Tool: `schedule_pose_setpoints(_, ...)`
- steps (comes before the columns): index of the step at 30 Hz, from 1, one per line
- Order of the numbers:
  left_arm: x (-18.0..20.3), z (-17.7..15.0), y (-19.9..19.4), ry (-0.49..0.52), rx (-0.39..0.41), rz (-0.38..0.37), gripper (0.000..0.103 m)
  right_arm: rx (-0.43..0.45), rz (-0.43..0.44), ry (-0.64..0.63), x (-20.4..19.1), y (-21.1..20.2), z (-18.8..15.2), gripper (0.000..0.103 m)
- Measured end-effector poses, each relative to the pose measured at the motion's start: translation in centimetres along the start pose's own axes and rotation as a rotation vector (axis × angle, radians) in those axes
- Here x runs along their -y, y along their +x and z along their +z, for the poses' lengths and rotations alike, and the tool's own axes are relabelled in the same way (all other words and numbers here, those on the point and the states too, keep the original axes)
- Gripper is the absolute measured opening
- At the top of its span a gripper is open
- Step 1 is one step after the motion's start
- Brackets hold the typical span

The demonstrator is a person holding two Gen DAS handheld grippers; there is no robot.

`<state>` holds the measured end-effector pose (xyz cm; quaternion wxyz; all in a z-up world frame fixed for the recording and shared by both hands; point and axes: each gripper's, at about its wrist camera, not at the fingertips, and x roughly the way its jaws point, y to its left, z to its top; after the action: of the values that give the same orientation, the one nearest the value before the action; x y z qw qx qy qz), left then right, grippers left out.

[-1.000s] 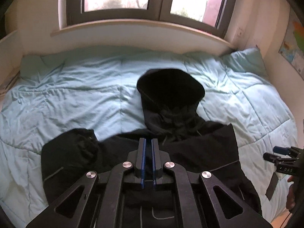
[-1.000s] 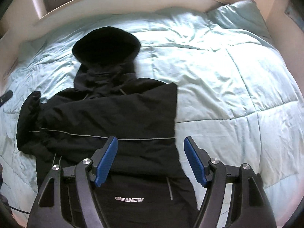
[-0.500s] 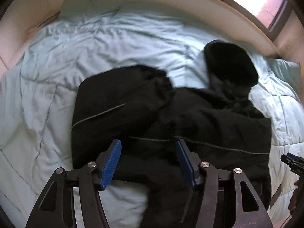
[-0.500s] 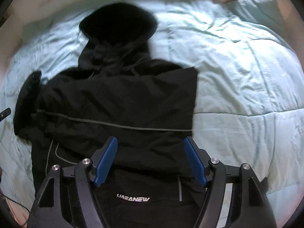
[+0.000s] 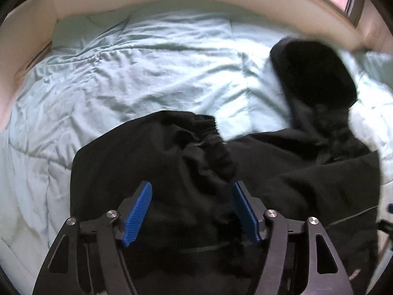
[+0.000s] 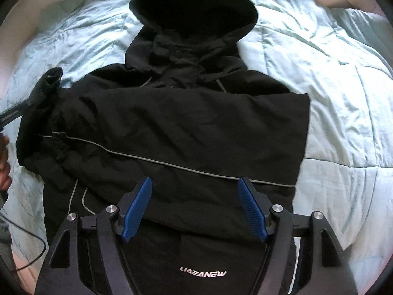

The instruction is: Fold large clothes

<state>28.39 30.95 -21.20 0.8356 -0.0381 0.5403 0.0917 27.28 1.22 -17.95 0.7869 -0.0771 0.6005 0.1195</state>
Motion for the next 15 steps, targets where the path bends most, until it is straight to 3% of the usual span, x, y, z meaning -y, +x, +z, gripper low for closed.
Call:
schedule_pose_setpoints(5, 0.2, -0.1, 3.8, 0.033, -0.06, 0.051, 0.072, -0.037, 0.01, 0.008, 0.1, 1.4, 0.0, 0.074)
schedule_pose_setpoints(6, 0.3, -0.2, 3.8, 0.034, -0.052, 0.059, 0.062, -0.041, 0.01, 0.012, 0.3, 1.5, -0.1, 0.074)
schedule_pose_setpoints(7, 0.6, -0.3, 3.4, 0.042, -0.035, 0.078, 0.039, -0.043, 0.008, 0.015, 0.3, 1.6, -0.2, 0.074)
schedule_pose_setpoints(9, 1.0, -0.4, 2.4, 0.054, -0.008, 0.118, 0.024, -0.046, 0.003, 0.022, 0.6, 1.7, -0.3, 0.074)
schedule_pose_setpoints(15, 3.9, -0.7, -4.8, 0.075, 0.101, 0.172, 0.019, -0.044, -0.001, 0.027, 1.0, 1.6, -0.9, 0.074)
